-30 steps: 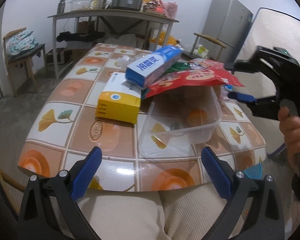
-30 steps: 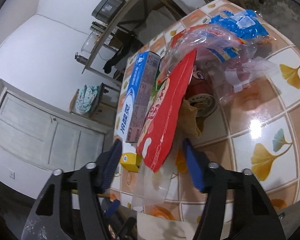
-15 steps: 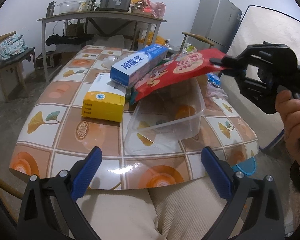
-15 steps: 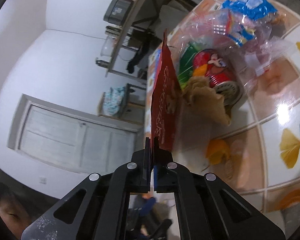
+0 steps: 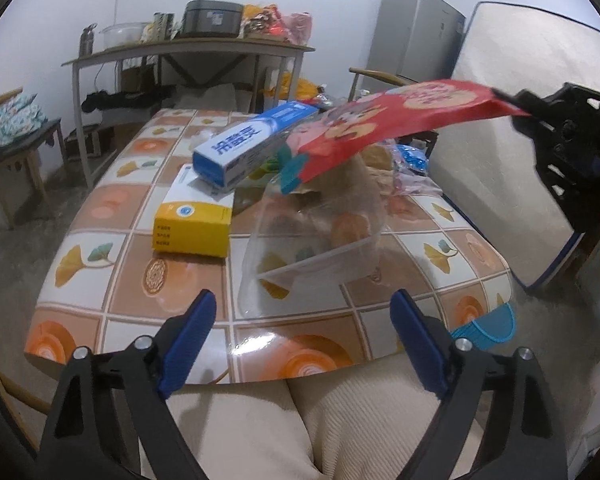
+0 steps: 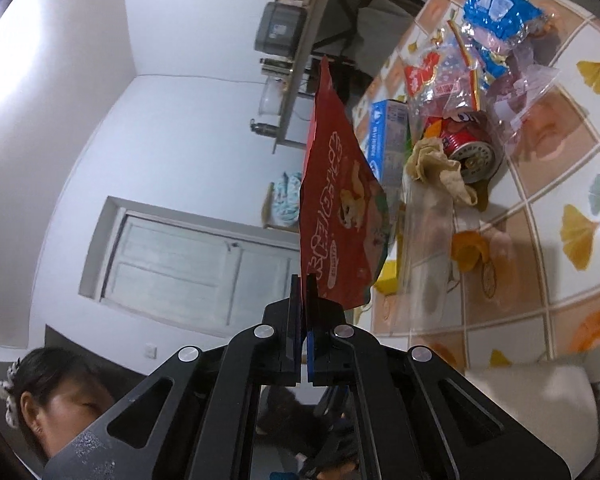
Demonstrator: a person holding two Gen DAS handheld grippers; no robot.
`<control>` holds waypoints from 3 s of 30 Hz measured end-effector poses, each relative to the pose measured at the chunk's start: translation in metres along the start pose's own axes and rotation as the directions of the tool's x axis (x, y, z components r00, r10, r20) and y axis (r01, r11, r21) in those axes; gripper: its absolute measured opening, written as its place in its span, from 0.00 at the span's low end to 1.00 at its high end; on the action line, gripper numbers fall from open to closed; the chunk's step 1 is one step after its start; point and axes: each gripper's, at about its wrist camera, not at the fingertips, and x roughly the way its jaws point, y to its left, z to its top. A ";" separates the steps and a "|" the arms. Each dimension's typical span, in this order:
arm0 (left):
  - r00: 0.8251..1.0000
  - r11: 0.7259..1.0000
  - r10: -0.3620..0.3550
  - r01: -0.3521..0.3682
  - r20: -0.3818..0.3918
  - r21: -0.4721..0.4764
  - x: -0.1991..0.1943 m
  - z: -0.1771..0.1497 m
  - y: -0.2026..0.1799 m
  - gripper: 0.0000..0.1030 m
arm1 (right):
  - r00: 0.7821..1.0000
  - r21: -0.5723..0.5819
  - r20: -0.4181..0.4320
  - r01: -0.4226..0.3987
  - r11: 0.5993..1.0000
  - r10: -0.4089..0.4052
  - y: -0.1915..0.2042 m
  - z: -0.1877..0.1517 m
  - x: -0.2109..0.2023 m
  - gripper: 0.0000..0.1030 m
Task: Collect trash
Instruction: 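Lift the red snack bag with the right tool while the left tool grasps the clear plastic container, then carry both to the blue wastebasket and open both tools over it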
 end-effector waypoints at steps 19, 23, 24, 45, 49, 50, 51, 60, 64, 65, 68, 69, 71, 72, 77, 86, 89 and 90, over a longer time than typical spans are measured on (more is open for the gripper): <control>0.987 0.903 0.153 -0.123 -0.040 0.412 0.064 0.021 -0.053 0.45 | 0.977 -0.032 0.214 0.011 0.999 -0.004 0.007 -0.006 -0.101 0.00; 0.984 0.859 0.179 -0.150 -0.013 0.490 0.067 0.015 -0.069 0.33 | 0.978 -0.012 0.209 0.025 1.000 -0.022 0.000 -0.004 -0.098 0.00; 0.982 0.843 0.191 -0.160 -0.007 0.513 0.068 0.014 -0.074 0.26 | 0.978 -0.011 0.209 0.029 1.000 -0.026 -0.002 -0.003 -0.095 0.00; 0.997 0.954 -0.048 0.062 -0.057 0.294 -0.003 0.012 -0.062 0.60 | 0.981 0.032 0.190 0.021 0.999 -0.026 -0.019 0.002 -0.092 0.00; 0.997 0.991 -0.052 0.060 -0.065 0.117 -0.024 0.006 -0.022 0.60 | 0.982 0.038 0.186 0.012 0.999 -0.019 -0.023 0.002 -0.091 0.00; 0.996 0.995 -0.049 0.055 -0.070 0.086 -0.026 0.005 -0.015 0.60 | 0.983 0.041 0.185 0.010 0.999 -0.017 -0.024 0.002 -0.092 0.00; 0.996 0.998 -0.046 0.048 -0.079 0.029 -0.029 0.002 -0.002 0.60 | 0.983 0.043 0.185 0.009 0.999 -0.016 -0.025 0.002 -0.092 0.00; 0.976 0.956 -0.139 0.088 -0.167 -0.281 -0.014 -0.022 0.043 0.59 | 0.985 0.042 0.174 0.008 0.999 -0.015 -0.022 -0.001 -0.089 0.00; 0.967 0.946 -0.164 0.098 -0.195 -0.309 -0.002 -0.024 0.039 0.53 | 0.985 0.036 0.172 0.013 0.999 -0.019 -0.019 -0.003 -0.086 0.00; 0.963 0.944 -0.168 0.096 -0.209 -0.317 0.002 -0.025 0.038 0.51 | 0.985 0.034 0.171 0.014 0.999 -0.020 -0.018 -0.003 -0.085 0.00; 0.950 0.936 -0.180 0.087 -0.253 -0.340 0.015 -0.030 0.037 0.39 | 0.986 0.031 0.166 0.017 0.999 -0.022 -0.016 -0.004 -0.083 0.00; 0.947 0.932 -0.188 0.087 -0.263 -0.351 0.019 -0.032 0.036 0.35 | 0.986 0.027 0.165 0.019 0.999 -0.023 -0.015 -0.005 -0.083 0.00; 0.943 0.928 -0.189 0.080 -0.274 -0.365 0.024 -0.034 0.036 0.29 | 0.986 0.020 0.166 0.025 0.999 -0.028 -0.013 -0.005 -0.082 0.00; 0.942 0.926 -0.187 0.074 -0.280 -0.371 0.026 -0.034 0.037 0.25 | 0.986 0.018 0.166 0.027 0.999 -0.030 -0.013 -0.005 -0.082 0.00; 0.936 0.912 -0.178 0.041 -0.305 -0.408 0.032 -0.034 0.041 0.07 | 0.987 0.020 0.157 0.036 0.999 -0.039 -0.014 -0.005 -0.078 0.00; 0.948 0.911 -0.162 0.036 -0.275 -0.411 0.017 -0.035 0.041 0.03 | 0.987 -0.007 0.159 0.039 0.999 -0.038 -0.006 -0.008 -0.075 0.00; 0.953 0.916 -0.156 0.042 -0.259 -0.398 0.006 -0.033 0.041 0.03 | 0.987 -0.021 0.161 0.035 0.999 -0.031 -0.002 -0.010 -0.076 0.00; 0.956 0.919 -0.156 0.047 -0.250 -0.392 0.002 -0.032 0.040 0.03 | 0.986 -0.027 0.162 0.034 0.999 -0.029 -0.001 -0.010 -0.077 0.00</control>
